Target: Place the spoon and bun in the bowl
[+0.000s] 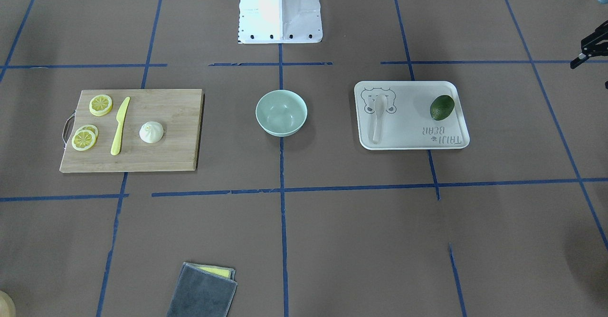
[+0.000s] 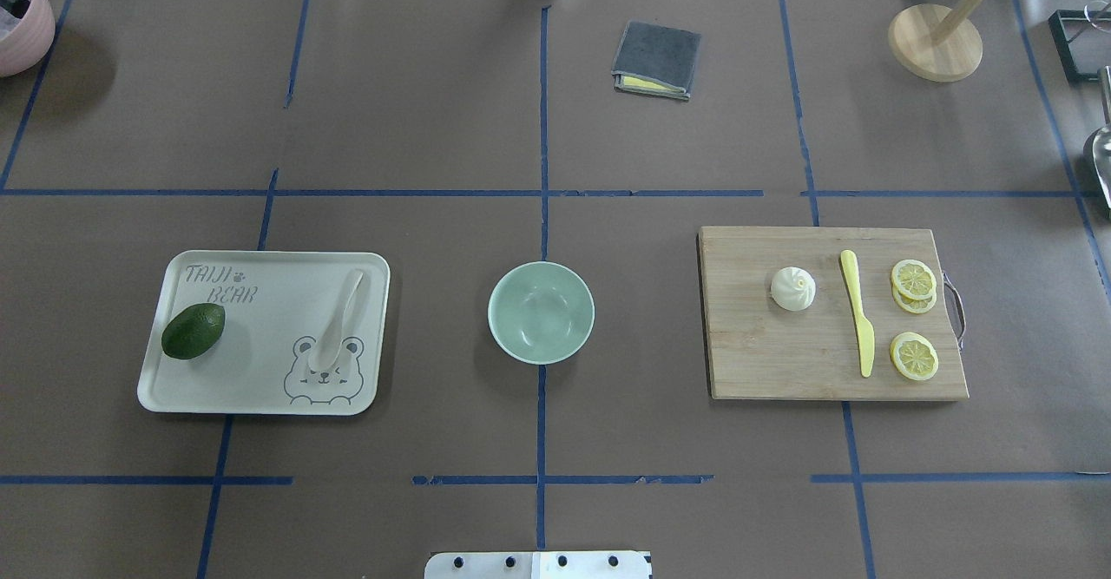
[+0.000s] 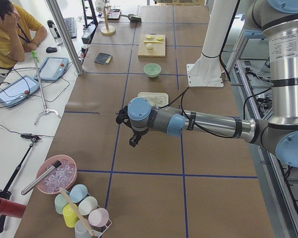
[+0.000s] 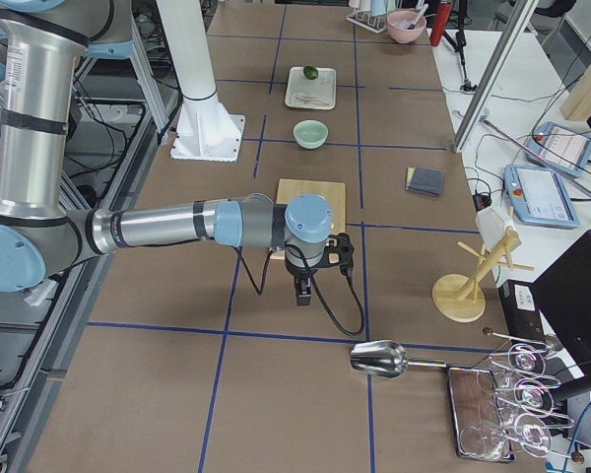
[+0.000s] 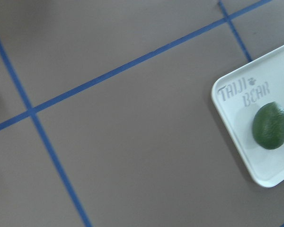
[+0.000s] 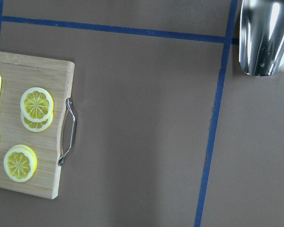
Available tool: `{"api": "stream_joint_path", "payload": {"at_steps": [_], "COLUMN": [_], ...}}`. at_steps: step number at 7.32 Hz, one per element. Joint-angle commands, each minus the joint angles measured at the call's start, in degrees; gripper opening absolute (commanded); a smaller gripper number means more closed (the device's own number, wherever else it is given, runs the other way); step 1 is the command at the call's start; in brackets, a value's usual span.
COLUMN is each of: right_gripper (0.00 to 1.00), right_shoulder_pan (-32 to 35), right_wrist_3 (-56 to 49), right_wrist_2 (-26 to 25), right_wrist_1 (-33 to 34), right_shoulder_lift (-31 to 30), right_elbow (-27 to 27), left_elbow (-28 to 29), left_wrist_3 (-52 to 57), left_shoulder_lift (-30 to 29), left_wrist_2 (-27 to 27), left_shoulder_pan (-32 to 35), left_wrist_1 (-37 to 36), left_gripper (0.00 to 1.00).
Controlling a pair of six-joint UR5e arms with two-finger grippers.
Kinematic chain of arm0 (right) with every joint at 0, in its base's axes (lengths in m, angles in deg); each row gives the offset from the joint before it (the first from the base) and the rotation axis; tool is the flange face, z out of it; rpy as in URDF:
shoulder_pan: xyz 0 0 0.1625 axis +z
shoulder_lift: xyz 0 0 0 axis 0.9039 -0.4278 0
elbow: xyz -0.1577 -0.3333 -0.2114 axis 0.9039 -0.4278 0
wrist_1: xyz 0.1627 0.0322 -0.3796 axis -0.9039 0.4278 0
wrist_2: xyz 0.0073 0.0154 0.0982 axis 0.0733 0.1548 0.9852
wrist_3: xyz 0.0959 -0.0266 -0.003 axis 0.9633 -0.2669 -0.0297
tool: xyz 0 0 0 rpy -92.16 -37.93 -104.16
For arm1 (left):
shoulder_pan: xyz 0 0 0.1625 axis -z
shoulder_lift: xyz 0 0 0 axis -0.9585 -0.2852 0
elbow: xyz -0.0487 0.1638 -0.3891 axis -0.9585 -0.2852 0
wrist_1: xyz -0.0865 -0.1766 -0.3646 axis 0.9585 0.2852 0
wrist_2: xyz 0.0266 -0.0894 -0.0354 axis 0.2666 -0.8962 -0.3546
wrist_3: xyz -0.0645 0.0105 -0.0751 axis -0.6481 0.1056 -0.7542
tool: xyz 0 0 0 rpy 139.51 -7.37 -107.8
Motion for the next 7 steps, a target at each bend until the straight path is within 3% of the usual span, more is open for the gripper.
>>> {"api": "stream_joint_path", "payload": {"at_steps": [1,3,5,7], "right_gripper": [1.00,1.00,1.00,1.00], "right_shoulder_pan": [-0.15,-0.15,-0.15,-0.24], "right_wrist_3": [0.00,0.09,-0.09,-0.26], "right_wrist_2": [0.48,0.57,0.57,0.49], "right_wrist_1": [-0.12,-3.63,-3.81,-3.90], "right_shoulder_lift": [0.06,-0.02,-0.02,-0.02], "right_elbow": [0.29,0.11,0.11,0.11], "left_elbow": [-0.76,-1.29,-1.55,-0.07], "left_wrist_3": [-18.61,-39.28,-49.43,-52.37], "left_shoulder_lift": [-0.16,-1.38,-7.16,-10.16], "left_wrist_2": [-0.15,2.81,16.31,25.38], "left_shoulder_pan": [-9.57,-18.80,-30.39,-38.59], "left_wrist_1": [15.77,28.80,29.73,29.38], "left_gripper": [1.00,1.00,1.00,1.00]}}
